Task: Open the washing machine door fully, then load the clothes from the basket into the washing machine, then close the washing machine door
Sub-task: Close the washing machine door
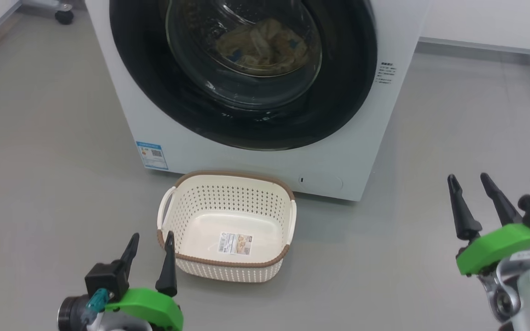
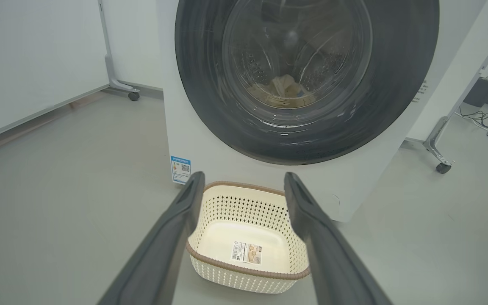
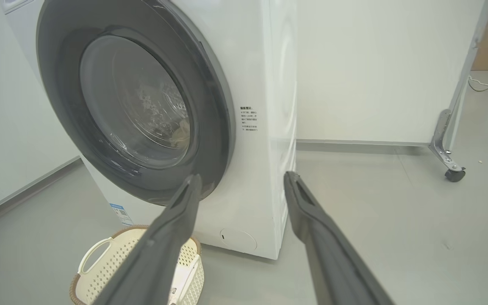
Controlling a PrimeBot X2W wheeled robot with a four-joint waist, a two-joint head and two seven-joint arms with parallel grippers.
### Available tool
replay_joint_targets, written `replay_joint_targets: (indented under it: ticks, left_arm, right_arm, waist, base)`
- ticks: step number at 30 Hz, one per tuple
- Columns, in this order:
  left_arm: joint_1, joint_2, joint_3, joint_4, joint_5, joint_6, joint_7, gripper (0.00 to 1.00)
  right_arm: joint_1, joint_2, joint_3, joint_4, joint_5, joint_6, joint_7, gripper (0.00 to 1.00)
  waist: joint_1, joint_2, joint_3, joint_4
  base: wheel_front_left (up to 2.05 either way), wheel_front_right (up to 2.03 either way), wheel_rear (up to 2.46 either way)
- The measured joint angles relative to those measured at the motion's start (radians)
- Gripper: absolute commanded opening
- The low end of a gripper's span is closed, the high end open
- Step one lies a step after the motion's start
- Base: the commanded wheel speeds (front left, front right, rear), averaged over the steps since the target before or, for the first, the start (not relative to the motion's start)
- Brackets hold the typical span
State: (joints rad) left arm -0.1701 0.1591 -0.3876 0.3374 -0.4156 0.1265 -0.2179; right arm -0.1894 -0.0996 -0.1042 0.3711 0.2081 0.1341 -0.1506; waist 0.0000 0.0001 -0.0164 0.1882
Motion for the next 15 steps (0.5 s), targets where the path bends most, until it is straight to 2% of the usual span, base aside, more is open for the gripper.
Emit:
replay_joint_targets:
  ticks: [6, 15]
  left_arm:
    - [0.030, 0.016, 0.007, -0.038, -0.010, 0.012, 0.009, 1.00]
    - [0.058, 0.022, 0.018, -0.077, -0.035, 0.015, 0.016, 1.00]
  right_arm:
    - [0.149, 0.041, -0.080, -0.151, -0.037, 0.000, 0.038, 1.00]
    - [0.290, 0.061, -0.118, -0.366, -0.056, 0.000, 0.137, 1.00]
  waist:
    - [0.0000, 0.0000, -0.012, -0.037]
    - [0.0000, 0.0000, -0.012, -0.065]
  base:
    - [0.00, 0.00, 0.00]
    - [0.00, 0.00, 0.00]
